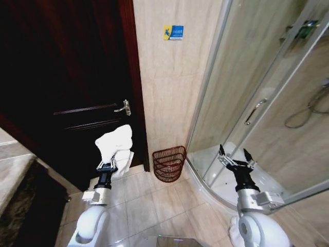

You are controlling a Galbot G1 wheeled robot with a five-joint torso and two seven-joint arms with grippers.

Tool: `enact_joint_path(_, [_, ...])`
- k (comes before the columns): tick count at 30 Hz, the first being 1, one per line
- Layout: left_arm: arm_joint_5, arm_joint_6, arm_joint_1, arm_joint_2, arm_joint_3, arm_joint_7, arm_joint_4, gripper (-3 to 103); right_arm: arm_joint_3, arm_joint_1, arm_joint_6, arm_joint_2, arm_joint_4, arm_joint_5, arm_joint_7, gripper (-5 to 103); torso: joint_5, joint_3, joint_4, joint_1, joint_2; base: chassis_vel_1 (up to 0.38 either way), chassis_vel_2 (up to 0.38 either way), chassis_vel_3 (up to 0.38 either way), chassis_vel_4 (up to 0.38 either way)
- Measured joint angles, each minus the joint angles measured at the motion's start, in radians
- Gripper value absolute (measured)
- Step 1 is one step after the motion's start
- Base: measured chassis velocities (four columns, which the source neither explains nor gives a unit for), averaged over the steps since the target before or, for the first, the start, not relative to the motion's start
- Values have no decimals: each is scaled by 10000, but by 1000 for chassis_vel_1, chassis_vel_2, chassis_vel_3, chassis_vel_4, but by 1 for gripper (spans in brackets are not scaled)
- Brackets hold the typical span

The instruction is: Discard the used towel into the hamper.

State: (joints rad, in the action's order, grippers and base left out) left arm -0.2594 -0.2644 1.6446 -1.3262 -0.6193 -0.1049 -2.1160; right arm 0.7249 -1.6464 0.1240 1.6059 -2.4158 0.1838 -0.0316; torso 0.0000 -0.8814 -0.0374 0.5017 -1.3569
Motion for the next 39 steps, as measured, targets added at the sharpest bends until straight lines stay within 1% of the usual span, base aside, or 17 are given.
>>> enact_joint_path(2, [2, -1, -21, -19, -12, 24, 12, 7, -12, 1, -7, 10, 12, -6, 0, 100, 0, 33, 0, -26, 60, 0, 0, 0, 0])
enact_joint_path(6, [-1, -1, -92, -53, -24, 85, 31, 7, -40, -6, -43, 18, 71, -48, -13, 100, 0, 191, 0, -156, 350, 0, 0, 0, 0])
enact_joint_path(7, [-1, -1, -92, -53, -24, 85, 31, 7, -40, -6, -43, 18, 71, -48, -13, 100, 0, 191, 0, -156, 350, 0, 0, 0, 0])
enact_joint_path(12, [-66, -1, -116, -42, -41, 97, 116, 7, -22, -288, -91, 22, 133, -148, -15, 100, 0, 386, 0, -341, 734, 0, 0, 0, 0])
enact_joint_path(19, [-140, -23, -100, -21, -42, 76, 246, 7, 18, -367, -260, 25, 242, -178, -12, 100, 0, 521, 2, -463, 993, 0, 0, 0, 0])
enact_joint_path(20, [-139, -47, -88, -12, -42, 74, 271, 7, 15, -357, -267, 25, 242, -185, -12, 100, 0, 541, 2, -480, 1028, 0, 0, 0, 0])
enact_joint_path(22, [-145, -179, -65, 5, -47, 66, 370, 7, -26, -255, -268, 26, 243, -248, -6, 100, 0, 651, -1, -577, 1235, 0, 0, 0, 0])
enact_joint_path(26, [-147, -276, -49, 25, -60, 66, 455, 7, -60, -225, -268, 25, 243, -309, -2, 100, 0, 767, 0, -672, 1447, 0, 0, 0, 0])
enact_joint_path(27, [-147, -276, -49, 25, -60, 66, 455, 7, -60, -225, -268, 25, 243, -309, -2, 100, 0, 767, 0, -672, 1447, 0, 0, 0, 0])
enact_joint_path(29, [-148, -358, -29, 46, -68, 66, 524, 7, -61, -222, -269, 25, 257, -318, 5, 100, -1, 849, 0, -747, 1606, 0, 0, 0, 0])
enact_joint_path(30, [-148, -358, -29, 46, -68, 66, 524, 7, -61, -222, -269, 25, 257, -318, 5, 100, -1, 849, 0, -747, 1606, 0, 0, 0, 0])
enact_joint_path(34, [-192, -447, 2, 118, -55, 40, 606, 7, -26, -233, -413, 23, 391, -393, 41, 100, 0, 995, 1, -867, 1872, 0, 0, 0, 0])
enact_joint_path(35, [-192, -447, 2, 118, -55, 40, 606, 7, -26, -233, -413, 23, 391, -393, 41, 100, 0, 995, 1, -867, 1872, 0, 0, 0, 0])
enact_joint_path(38, [-247, -461, -48, 204, -40, 36, 621, 7, 22, -228, -505, 23, 587, -439, 48, 100, 0, 1121, 1, -979, 2108, 0, 0, 0, 0])
enact_joint_path(39, [-247, -461, -48, 204, -40, 36, 621, 7, 22, -228, -505, 23, 587, -439, 48, 100, 0, 1121, 1, -979, 2108, 0, 0, 0, 0])
